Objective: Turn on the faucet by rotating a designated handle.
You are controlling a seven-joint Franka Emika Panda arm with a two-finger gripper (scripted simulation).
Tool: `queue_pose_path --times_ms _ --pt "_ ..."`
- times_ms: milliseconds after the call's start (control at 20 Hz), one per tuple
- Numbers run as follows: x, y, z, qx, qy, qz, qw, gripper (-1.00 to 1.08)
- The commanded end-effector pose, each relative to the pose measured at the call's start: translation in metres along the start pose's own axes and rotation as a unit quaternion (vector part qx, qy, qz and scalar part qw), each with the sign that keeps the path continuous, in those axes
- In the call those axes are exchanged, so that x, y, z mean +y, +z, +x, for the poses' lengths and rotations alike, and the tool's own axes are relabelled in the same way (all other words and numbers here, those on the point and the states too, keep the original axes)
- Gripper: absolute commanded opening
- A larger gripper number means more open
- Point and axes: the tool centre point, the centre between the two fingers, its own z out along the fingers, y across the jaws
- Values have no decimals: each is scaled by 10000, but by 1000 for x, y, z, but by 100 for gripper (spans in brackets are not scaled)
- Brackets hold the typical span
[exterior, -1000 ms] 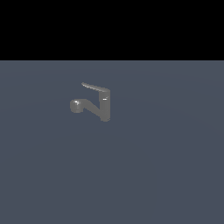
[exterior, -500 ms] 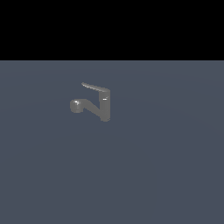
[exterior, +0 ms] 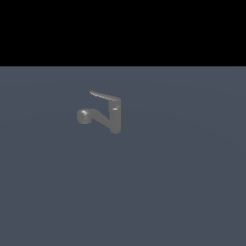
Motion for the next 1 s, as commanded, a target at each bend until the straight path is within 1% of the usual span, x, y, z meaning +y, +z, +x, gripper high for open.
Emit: queue_pose_path --times_ms 0,300,500,700,950 --pt "-2 1 9 -24 140 70 9999 -100" --pt "-11 7 40 -122 661 293 9973 -100" --pt "-18 14 69 -227 1147 455 9921 -100" --pt "-27 25 99 -346 1676 585 9835 -100" --pt "-38 43 137 -495 2348 685 9684 -100"
